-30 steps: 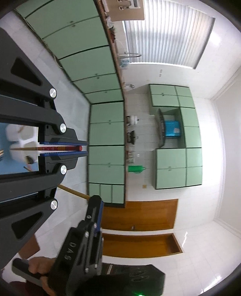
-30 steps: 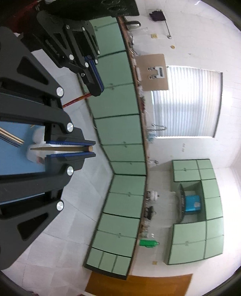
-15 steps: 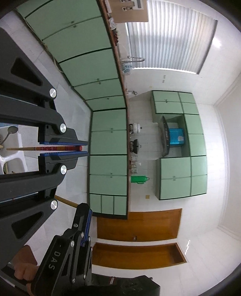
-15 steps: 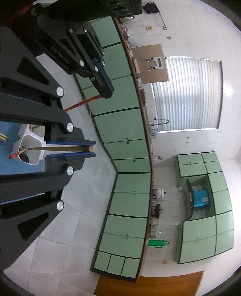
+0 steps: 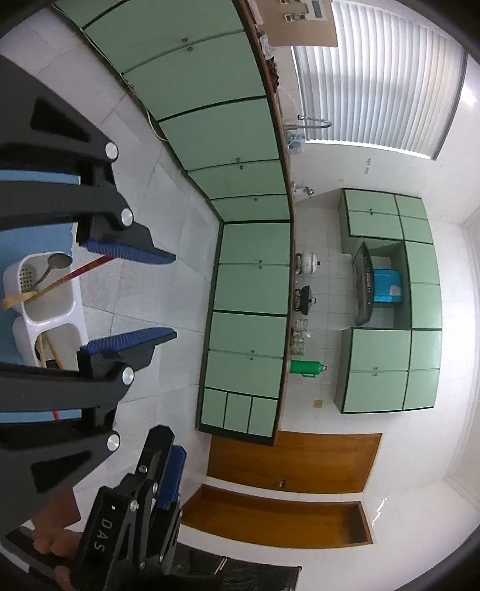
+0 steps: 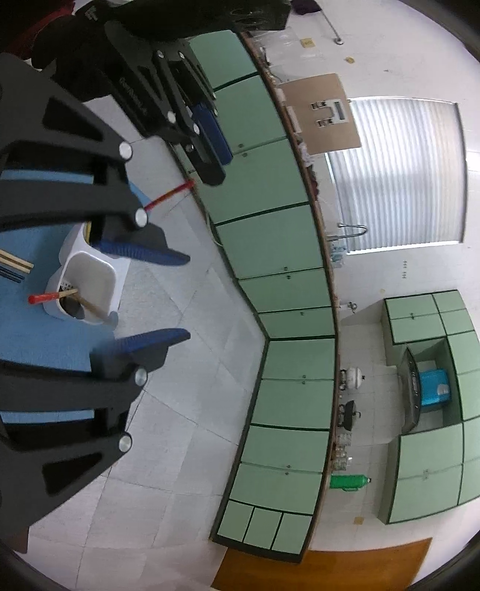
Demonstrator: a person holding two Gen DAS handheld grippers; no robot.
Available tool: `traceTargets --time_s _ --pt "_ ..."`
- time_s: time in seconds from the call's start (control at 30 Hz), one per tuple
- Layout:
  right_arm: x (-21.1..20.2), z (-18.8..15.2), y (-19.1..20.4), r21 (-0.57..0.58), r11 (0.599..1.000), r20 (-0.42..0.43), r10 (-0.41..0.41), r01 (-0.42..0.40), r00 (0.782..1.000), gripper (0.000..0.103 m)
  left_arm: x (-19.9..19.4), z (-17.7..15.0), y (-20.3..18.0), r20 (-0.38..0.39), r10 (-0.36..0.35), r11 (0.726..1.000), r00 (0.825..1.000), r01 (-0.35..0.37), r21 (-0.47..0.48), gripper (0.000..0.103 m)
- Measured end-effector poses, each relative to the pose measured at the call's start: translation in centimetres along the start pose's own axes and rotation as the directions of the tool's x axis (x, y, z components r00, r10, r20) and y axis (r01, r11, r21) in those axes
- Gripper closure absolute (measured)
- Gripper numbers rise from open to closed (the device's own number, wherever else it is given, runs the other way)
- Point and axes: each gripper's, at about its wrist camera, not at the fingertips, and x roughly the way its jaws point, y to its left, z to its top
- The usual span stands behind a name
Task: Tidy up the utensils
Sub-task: 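Lift both chopsticks and drop them into the white holder, then move both tools back over the remaining chopsticks on the mat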
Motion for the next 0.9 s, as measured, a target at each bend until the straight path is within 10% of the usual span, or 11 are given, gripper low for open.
traceTargets --time_s 0.3,0.9 --pt "-7.9 -2.8 -0.2 -0.001 0.994 0.121 -0.106 0.107 0.987 0.012 -8.8 -2.6 -0.9 0.045 0.024 0.999 0.999 -0.023 -0.024 0.031" --pt "-11.5 -22.1 1.4 0.079 0.984 -0.135 -0.15 0.161 0.979 0.006 -14.0 -21.4 -2.0 -0.233 0.088 0.993 0.968 -0.103 -0.053 0.021"
